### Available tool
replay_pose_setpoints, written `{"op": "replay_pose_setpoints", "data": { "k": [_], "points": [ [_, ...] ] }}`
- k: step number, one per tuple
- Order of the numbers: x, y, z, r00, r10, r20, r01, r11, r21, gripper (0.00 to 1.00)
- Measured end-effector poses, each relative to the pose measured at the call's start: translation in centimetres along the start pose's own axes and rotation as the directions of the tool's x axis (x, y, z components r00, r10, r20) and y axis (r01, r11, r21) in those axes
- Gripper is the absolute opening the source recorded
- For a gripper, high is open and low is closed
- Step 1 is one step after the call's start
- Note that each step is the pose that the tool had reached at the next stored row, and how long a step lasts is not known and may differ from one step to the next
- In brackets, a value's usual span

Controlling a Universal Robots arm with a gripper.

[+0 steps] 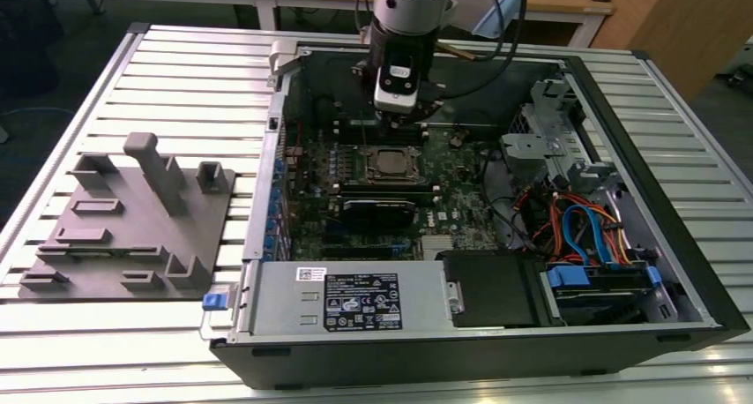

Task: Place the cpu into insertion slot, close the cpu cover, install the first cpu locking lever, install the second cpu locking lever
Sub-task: 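Install the first cpu locking lever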

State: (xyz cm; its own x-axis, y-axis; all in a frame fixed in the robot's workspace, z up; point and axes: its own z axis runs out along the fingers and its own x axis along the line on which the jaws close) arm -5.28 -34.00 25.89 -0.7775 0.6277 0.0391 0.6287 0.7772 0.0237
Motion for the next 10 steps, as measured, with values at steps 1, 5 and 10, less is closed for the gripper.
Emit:
{"op": "replay_pose_setpoints", "data": {
  "k": [1,5,10],
  "points": [
    [0.00,0.00,0.00,1.0000,-0.009,-0.0002,0.009,1.0000,0.0003,0.11],
    [0.00,0.00,0.00,0.9998,-0.021,-0.0005,0.021,0.9998,0.0008,0.11],
    [0.01,0.00,0.00,0.9997,-0.022,-0.0005,0.022,0.9997,0.0008,0.11]
  ]
}}
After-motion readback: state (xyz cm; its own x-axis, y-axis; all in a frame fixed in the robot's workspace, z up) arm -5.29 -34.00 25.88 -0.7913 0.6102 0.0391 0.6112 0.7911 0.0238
